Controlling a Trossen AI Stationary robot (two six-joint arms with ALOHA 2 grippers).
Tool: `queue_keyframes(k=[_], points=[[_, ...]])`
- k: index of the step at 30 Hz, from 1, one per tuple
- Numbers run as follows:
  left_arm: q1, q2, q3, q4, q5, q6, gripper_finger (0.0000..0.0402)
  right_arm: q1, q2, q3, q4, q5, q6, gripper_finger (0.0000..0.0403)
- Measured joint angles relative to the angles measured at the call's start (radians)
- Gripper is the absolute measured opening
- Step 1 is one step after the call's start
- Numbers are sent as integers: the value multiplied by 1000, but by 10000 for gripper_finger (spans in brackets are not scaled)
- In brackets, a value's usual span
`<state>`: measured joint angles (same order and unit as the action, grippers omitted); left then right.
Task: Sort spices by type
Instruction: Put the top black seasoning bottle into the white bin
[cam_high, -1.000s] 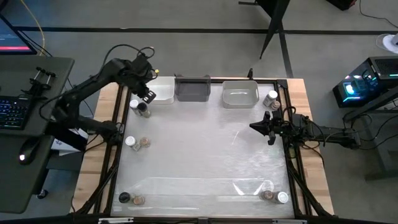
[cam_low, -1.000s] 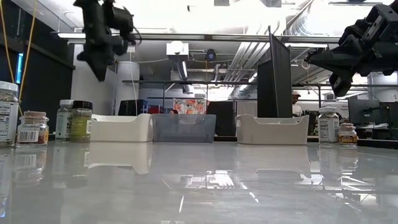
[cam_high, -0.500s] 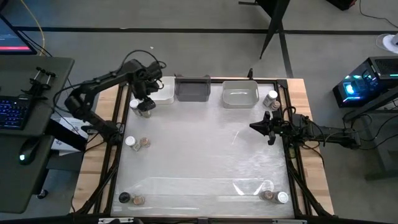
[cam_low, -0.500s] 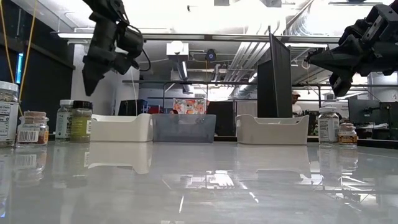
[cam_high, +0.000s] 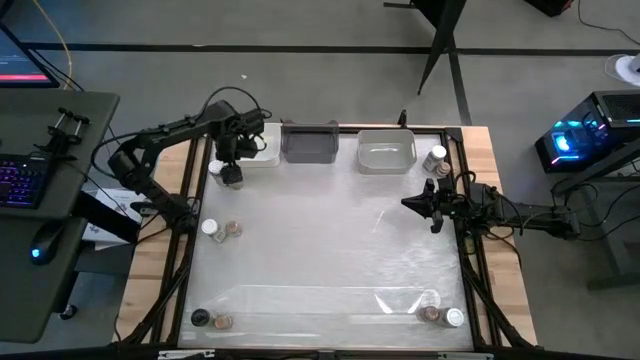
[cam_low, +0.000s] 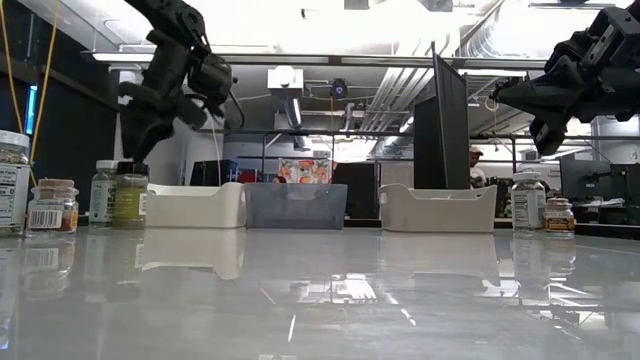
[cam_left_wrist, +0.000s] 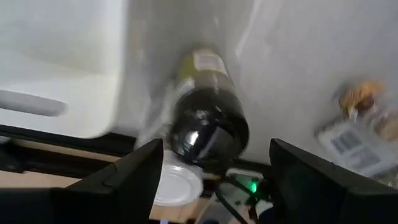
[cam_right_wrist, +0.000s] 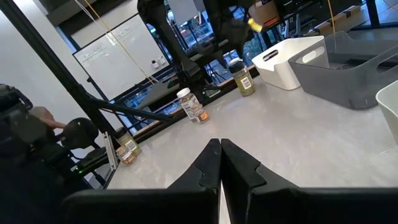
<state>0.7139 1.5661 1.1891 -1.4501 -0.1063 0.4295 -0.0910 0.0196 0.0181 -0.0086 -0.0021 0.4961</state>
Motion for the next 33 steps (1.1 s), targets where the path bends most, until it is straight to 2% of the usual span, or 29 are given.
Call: queue_keyframes(k=[3,9,16,19,22,24,29,33], points=[[-30,-1,-49,-12,-25,17,282,0,0,0,0,0,0,0],[-74,0,-114,83,-61,-3,282,0,0,0,0,0,0,0],[-101,0,-128,90,-64,-6,280,0,0,0,0,0,0,0],[-107,0,-128,85,-65,-10,253,0,0,0,0,0,0,0],[-111,-2,-126,60,-65,-17,196,0,0,0,0,0,0,0],[-113,-8,-113,34,-62,-21,161,0,0,0,0,0,0,0],[-113,-31,-17,-41,-6,-57,162,0,0,0,0,0,0,0],[-112,-71,144,-54,-4,-91,162,0,0,0,0,0,0,0]])
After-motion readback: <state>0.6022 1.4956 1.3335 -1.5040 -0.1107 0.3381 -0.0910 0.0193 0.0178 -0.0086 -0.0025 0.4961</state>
